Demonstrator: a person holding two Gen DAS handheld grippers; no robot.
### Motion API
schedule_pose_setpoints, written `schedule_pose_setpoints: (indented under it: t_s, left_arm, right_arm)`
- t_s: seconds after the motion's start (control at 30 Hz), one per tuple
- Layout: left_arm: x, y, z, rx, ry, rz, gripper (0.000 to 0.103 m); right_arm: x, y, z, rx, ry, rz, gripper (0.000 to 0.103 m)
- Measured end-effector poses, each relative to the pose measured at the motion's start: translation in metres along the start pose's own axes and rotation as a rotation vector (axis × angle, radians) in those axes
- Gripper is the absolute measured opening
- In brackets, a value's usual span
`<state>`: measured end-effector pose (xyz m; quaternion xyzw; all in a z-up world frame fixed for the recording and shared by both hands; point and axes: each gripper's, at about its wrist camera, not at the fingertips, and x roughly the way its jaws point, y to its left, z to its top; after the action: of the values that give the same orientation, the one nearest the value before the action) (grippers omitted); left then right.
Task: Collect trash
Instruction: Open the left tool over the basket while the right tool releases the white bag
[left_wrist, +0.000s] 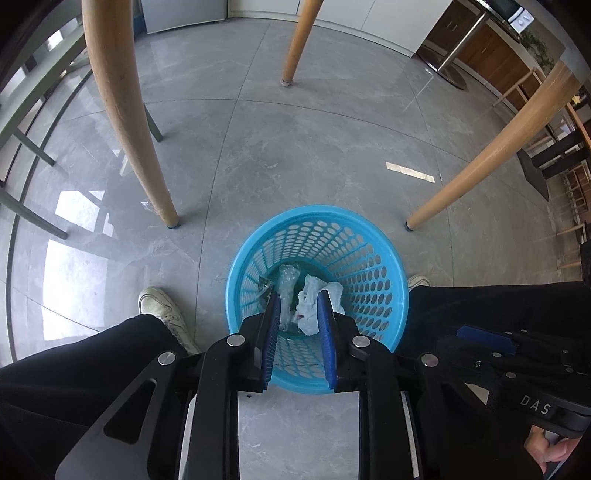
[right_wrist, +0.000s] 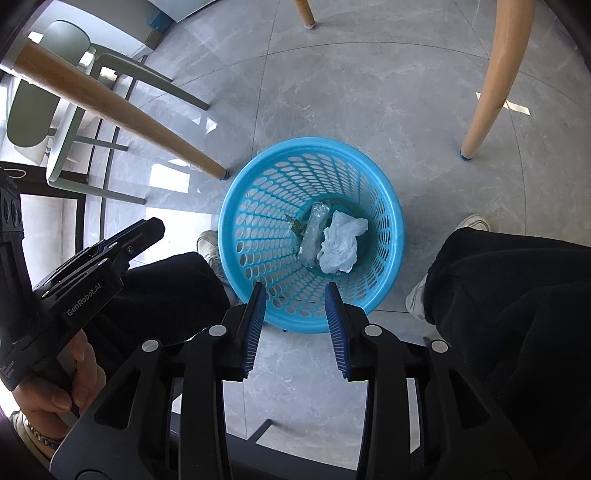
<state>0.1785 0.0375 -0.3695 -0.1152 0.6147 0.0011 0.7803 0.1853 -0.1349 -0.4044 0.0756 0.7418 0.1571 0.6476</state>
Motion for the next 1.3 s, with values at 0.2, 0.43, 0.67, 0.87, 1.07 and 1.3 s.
schedule_pose_setpoints:
  t_s: [0.2,0.43,0.67,0.87,1.07,1.3]
  left_arm:
    - [-0.010,0.001,-0.005,-0.011,0.010,0.008,0.023]
    - [-0.028,0.000,-0.017,-0.011,0.037,-0.009,0.039]
    - [-0.037,0.000,-0.031,-0.020,0.073,0.042,0.041]
    - [-0.063,0.006,-0.039,-0.028,0.005,0.046,0.045]
    - [-0.079,0.011,-0.046,-0.042,-0.025,0.032,0.047]
    - [-0.102,0.011,-0.059,-0.026,-0.061,0.017,0.052]
  right_arm:
    - [-0.011,0.000,-0.004,-0.018,-0.022,-0.004,0.032]
    - [-0.034,0.009,-0.016,-0.066,-0.071,0.001,0.041]
    - [-0.056,0.014,-0.030,-0.104,-0.112,0.009,0.048]
    - [-0.075,0.012,-0.040,-0.116,-0.148,0.026,0.050]
    - [-0.094,0.011,-0.050,-0.133,-0.190,0.030,0.055]
    - [-0.117,0.015,-0.064,-0.176,-0.254,0.008,0.061]
